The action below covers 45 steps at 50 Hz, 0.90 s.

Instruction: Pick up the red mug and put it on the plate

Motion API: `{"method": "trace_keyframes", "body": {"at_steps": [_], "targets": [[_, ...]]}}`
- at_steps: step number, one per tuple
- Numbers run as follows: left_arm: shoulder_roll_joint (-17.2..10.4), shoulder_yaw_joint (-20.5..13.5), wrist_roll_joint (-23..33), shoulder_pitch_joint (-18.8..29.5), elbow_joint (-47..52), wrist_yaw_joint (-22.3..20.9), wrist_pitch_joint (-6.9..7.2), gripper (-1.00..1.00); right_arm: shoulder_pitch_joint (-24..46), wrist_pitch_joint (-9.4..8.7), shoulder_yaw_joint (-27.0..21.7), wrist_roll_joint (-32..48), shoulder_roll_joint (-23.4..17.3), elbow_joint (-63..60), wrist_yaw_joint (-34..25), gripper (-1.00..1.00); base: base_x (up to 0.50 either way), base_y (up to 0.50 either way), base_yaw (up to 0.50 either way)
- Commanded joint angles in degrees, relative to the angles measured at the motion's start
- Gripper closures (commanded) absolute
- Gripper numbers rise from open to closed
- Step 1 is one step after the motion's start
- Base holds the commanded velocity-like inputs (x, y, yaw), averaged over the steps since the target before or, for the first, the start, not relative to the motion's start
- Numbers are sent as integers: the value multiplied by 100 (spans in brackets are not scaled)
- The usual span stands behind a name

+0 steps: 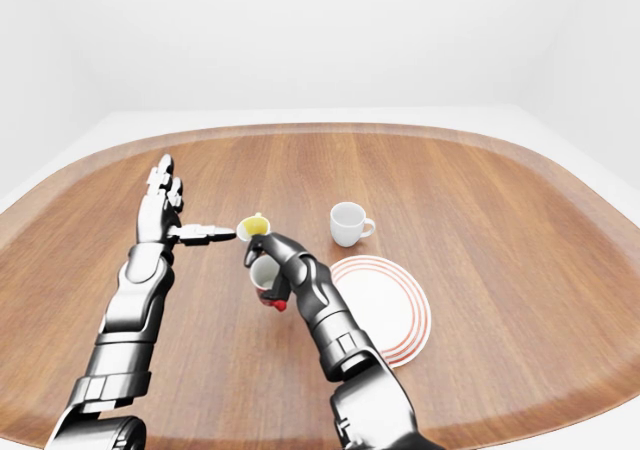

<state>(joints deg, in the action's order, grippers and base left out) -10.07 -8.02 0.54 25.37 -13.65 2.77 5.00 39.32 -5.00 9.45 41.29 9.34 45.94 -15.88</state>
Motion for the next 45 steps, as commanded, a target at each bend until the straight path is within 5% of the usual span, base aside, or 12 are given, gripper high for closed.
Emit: {"method": "trace_keyframes", "body": {"at_steps": [1, 45], "targets": [[9, 9, 13, -2, 8, 4, 0, -100, -167, 0, -73, 122, -217, -420, -144, 100, 0, 0, 0], [50, 37, 49, -32, 68, 7, 0, -100, -936, 0, -363, 213, -970, -1589, -520, 100, 0, 0, 0]]}}
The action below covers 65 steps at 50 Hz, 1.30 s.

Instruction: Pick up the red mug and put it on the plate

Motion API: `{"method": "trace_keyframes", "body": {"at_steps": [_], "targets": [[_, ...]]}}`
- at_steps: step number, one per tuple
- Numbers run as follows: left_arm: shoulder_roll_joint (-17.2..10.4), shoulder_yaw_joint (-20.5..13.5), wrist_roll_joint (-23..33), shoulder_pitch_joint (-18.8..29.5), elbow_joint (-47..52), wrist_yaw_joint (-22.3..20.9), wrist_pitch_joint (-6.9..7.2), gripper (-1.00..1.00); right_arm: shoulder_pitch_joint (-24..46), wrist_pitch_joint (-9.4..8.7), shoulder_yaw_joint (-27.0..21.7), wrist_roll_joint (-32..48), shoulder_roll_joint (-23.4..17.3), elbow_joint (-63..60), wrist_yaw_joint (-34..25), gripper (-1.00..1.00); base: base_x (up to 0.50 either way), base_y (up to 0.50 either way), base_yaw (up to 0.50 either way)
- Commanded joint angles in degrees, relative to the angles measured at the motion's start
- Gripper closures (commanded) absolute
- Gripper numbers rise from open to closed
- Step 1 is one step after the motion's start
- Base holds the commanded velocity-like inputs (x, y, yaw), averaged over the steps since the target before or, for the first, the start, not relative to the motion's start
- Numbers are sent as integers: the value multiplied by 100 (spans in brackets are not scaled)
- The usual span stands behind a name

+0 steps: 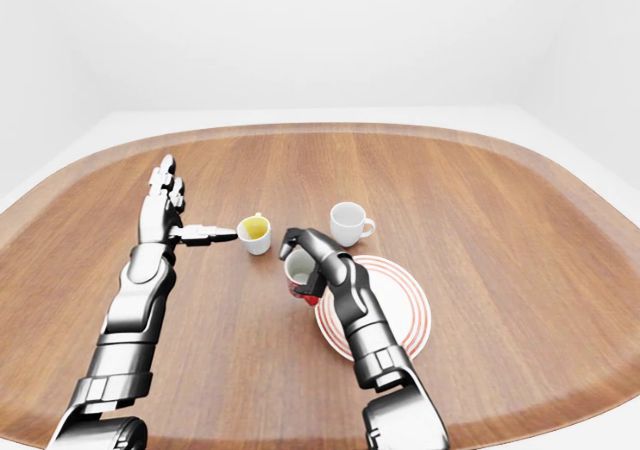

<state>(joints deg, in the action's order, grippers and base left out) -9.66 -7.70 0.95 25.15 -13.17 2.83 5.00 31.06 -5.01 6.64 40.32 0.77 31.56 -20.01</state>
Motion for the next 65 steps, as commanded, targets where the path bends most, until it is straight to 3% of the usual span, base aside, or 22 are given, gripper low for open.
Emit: {"method": "trace_keyframes", "body": {"at_steps": [1, 65], "targets": [[9, 5, 8, -10, 19, 1, 0, -100, -111, 1, -83, 310, -114, -150, -107, 100, 0, 0, 0], [69, 54, 54, 13, 187, 1, 0, -100, -880, 1, -561, 510, -918, -652, -431, 100, 0, 0, 0]]}}
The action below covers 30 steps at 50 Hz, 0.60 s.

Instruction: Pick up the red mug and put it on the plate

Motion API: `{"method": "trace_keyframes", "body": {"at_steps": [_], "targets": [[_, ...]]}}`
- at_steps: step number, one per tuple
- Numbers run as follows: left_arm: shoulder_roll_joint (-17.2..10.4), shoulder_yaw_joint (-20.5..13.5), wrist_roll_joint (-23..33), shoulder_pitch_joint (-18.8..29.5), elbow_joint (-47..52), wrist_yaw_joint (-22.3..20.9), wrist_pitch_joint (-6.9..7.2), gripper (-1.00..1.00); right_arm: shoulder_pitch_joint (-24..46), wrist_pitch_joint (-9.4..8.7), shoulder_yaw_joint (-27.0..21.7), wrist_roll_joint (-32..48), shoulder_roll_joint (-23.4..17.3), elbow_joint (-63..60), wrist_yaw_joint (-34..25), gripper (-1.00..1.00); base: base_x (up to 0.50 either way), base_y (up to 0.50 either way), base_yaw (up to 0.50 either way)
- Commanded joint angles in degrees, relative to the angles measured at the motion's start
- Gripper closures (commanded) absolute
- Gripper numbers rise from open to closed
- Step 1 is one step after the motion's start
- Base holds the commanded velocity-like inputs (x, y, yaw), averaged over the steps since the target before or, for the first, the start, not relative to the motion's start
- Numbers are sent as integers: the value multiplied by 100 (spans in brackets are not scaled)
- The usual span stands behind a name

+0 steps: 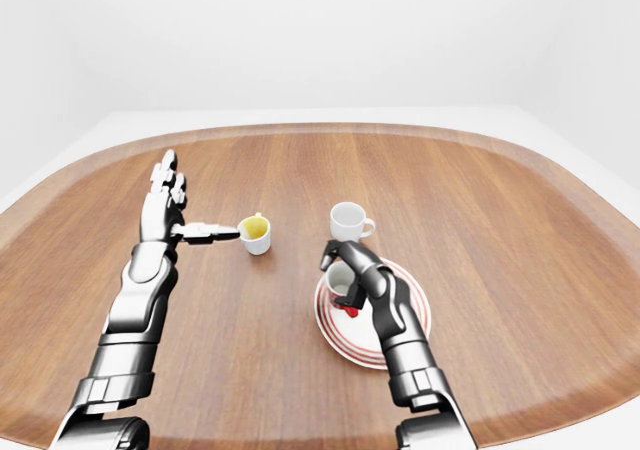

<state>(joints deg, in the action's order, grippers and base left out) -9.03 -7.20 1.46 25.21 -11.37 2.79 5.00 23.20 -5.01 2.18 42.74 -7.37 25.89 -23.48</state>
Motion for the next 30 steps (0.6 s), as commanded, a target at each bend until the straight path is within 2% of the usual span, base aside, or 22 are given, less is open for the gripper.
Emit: {"method": "trace_keyframes", "body": {"at_steps": [1, 30], "targets": [[3, 1, -2, 8, 46, 2, 0, -100, -105, 1, -126, 270, -120, -128, -110, 100, 0, 0, 0], [12, -4, -3, -45, 9, 1, 0, -100, -490, 1, -310, 277, -329, -439, -183, 100, 0, 0, 0]]}}
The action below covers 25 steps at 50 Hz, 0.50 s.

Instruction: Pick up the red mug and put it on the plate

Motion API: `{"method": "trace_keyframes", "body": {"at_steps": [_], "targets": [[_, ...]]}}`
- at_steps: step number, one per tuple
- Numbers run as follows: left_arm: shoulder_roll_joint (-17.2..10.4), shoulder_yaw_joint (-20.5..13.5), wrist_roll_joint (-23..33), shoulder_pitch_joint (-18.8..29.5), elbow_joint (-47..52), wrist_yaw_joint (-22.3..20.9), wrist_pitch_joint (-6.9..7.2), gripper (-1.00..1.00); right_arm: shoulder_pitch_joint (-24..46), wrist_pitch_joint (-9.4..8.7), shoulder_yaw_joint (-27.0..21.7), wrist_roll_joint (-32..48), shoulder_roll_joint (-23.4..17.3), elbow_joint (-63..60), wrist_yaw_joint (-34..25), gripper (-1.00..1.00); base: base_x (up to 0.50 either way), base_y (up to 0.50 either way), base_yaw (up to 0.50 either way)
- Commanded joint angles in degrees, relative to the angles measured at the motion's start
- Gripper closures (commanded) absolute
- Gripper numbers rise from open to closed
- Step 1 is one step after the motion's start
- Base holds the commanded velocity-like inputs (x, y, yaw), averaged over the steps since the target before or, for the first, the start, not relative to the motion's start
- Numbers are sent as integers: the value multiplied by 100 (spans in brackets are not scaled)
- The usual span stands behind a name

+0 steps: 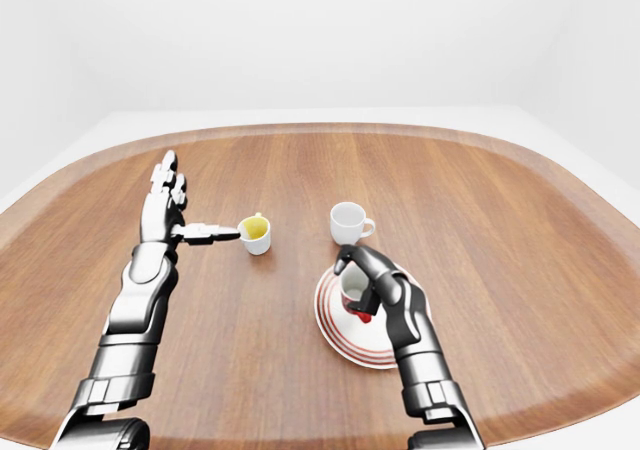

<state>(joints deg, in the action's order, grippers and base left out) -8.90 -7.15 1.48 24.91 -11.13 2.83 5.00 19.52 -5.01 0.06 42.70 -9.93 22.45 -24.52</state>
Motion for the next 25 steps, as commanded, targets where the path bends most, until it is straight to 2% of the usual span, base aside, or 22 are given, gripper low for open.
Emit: {"method": "trace_keyframes", "body": {"at_steps": [1, 25], "targets": [[-3, -9, -5, -12, -13, -1, 0, -100, -135, 1, -100, 288, -80, -96, -78, 100, 0, 0, 0], [14, 14, 0, -19, -99, 10, 0, -100, -234, 1, -198, 368, -193, -269, -199, 100, 0, 0, 0]]}}
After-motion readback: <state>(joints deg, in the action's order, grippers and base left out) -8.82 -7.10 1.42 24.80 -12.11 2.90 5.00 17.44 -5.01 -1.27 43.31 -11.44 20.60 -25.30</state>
